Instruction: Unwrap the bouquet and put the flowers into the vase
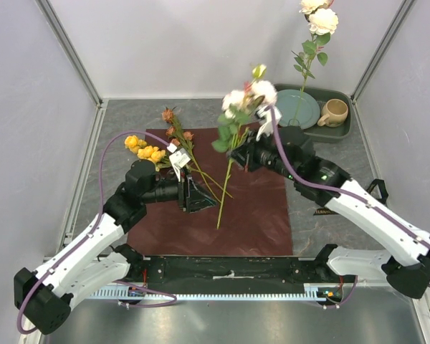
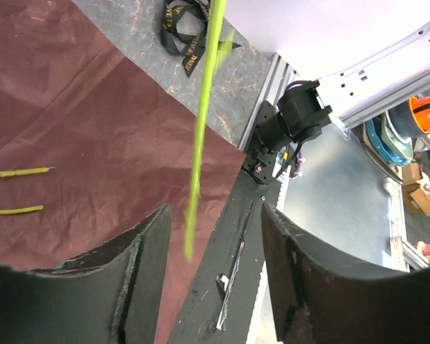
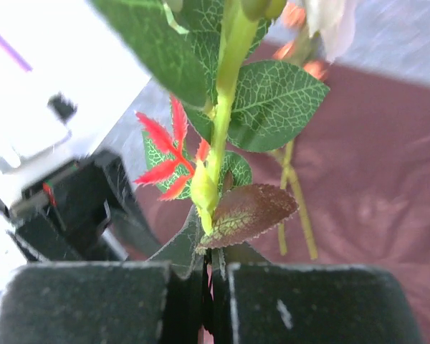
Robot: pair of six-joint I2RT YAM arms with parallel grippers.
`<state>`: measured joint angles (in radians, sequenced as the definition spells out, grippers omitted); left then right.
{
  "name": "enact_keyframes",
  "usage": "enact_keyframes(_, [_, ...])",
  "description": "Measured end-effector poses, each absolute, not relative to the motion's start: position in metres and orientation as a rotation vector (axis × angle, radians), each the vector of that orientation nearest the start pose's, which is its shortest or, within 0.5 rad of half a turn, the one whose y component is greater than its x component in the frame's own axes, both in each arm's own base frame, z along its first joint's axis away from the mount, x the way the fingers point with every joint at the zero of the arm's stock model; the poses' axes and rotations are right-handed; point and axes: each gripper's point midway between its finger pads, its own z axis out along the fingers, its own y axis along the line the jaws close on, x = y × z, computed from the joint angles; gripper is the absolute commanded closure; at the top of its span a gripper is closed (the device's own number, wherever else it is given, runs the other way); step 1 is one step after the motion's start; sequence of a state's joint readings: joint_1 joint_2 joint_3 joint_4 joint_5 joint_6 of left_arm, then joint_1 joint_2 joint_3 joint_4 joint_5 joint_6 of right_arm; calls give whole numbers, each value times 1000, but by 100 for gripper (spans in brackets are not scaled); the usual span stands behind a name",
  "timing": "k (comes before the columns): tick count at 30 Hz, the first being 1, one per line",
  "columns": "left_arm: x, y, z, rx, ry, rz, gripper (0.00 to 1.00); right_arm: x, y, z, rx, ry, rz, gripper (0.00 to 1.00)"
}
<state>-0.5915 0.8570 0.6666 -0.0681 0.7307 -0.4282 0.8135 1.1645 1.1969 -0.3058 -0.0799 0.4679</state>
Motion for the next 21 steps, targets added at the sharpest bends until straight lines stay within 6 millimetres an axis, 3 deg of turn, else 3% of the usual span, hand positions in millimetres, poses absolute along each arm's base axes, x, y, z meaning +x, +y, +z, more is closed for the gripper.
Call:
enact_keyframes(4, [158,-256,245,701,1833,-1309,35,271,259,395,-283,1746,700,100])
enact_keyframes(8, [161,-252,243,682,1838,-1263,34,289,195,481,-111,1548,428,100])
enact_keyframes(11, [164,-250,239,666,1858,-1236,34,296,147,520,7,1446,224,100])
enact_keyframes(16, [167,-247,239,649,1856,-1210,34,316,85,542,146,1359,-50,100])
enact_keyframes(19, [168,-246,240,642,1851,-1202,34,339,58,536,202,1360,-175,100])
enact_keyframes(21, [169,-245,240,636,1854,-1195,34,351,52,528,209,1376,-216,100])
